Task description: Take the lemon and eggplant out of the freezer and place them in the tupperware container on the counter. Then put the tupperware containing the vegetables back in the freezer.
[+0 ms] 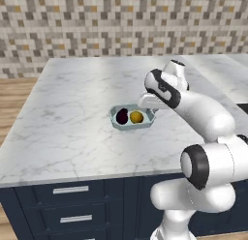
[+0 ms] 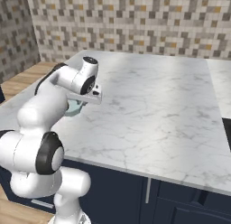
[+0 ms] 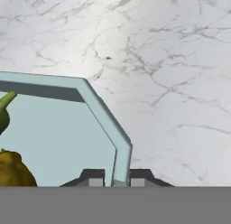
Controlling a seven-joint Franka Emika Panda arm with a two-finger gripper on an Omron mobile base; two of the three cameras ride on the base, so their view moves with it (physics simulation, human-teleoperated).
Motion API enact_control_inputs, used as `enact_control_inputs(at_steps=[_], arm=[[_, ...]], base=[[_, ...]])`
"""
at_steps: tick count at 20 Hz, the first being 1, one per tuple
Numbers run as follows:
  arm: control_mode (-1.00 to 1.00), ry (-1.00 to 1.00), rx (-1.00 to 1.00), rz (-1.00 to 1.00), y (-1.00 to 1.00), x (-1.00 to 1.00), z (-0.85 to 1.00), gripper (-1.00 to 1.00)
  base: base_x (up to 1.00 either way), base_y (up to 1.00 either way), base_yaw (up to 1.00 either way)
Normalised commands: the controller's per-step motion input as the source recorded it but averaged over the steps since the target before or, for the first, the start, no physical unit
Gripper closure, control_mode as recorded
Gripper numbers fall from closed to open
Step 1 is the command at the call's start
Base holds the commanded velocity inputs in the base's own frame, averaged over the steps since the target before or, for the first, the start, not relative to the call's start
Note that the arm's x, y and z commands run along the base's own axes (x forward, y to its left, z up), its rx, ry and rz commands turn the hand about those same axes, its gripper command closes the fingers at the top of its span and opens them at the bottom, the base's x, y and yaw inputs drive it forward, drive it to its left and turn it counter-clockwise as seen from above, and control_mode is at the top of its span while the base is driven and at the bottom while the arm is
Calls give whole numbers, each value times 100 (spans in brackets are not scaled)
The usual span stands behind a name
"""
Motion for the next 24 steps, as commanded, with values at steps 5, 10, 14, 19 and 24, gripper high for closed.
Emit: enact_control_inputs(at_steps=[5, 10, 14, 19, 24], arm=[[-100, 0, 0, -3, -6, -100, 100, 100], [-100, 0, 1, -1, -8, -100, 100, 100], [-100, 0, 1, -1, -4, -100, 94, 100], [-100, 0, 0, -2, -3, -96, 70, 100], [-100, 0, 0, -3, 0, -70, 33, 100]], base=[[0, 0, 0], [0, 0, 0], [0, 0, 0], [0, 0, 0], [0, 0, 0]])
